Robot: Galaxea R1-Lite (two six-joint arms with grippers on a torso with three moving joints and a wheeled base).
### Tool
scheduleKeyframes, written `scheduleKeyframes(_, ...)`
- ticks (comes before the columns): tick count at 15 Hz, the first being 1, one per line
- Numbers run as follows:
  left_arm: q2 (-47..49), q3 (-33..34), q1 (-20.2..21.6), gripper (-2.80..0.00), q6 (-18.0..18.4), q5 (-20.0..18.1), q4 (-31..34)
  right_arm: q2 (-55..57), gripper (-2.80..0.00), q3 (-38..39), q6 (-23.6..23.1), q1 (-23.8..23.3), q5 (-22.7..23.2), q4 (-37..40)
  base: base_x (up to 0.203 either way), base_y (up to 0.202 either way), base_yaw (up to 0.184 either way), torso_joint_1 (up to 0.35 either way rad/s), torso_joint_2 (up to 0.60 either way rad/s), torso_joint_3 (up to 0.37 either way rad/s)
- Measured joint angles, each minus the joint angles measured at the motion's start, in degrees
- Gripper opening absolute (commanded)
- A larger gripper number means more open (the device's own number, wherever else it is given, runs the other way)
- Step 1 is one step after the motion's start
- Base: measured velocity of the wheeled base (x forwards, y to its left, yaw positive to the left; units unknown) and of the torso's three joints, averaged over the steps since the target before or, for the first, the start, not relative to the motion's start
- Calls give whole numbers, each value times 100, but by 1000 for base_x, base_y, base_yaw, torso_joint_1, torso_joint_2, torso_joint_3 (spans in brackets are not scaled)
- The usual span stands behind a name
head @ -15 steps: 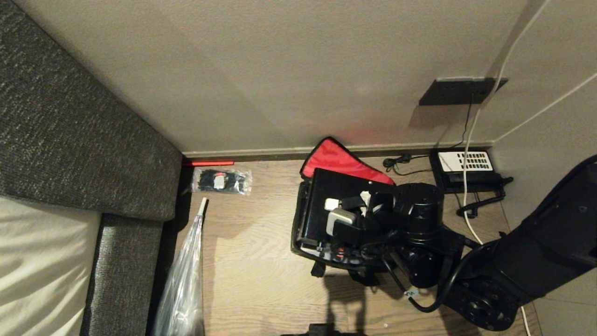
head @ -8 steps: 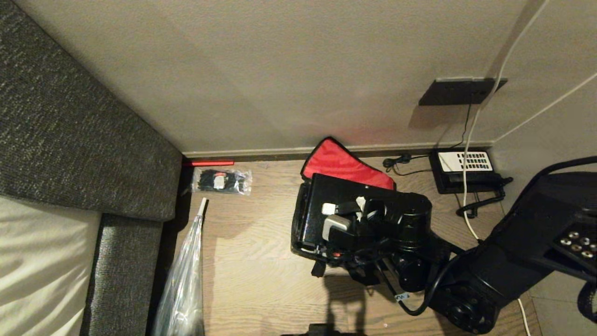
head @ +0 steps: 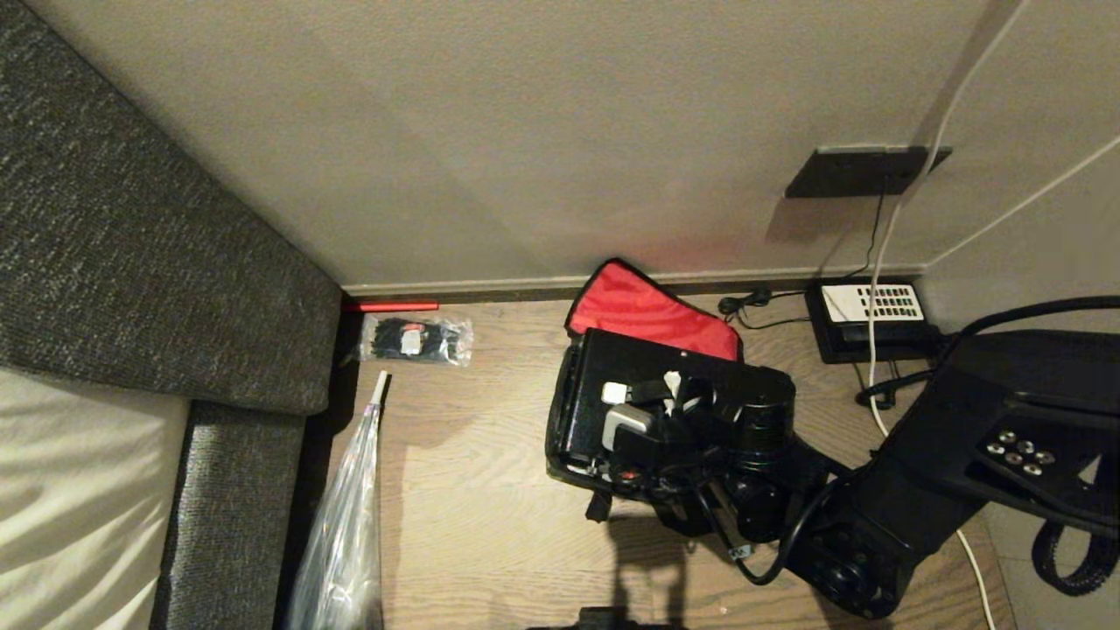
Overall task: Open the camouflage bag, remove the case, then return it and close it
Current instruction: Place the black box back
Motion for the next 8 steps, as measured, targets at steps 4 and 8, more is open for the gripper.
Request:
scheduleKeyframes(4, 0, 0, 0, -280, -1, 0, -2, 210, -280, -134, 15, -11, 57, -149, 0, 0, 0, 0, 0, 0)
scheduleKeyframes(8, 0, 0, 0, -280, -1, 0, 0, 480, -280, -207, 9, -114, 131, -453, 0, 0, 0, 0, 0, 0)
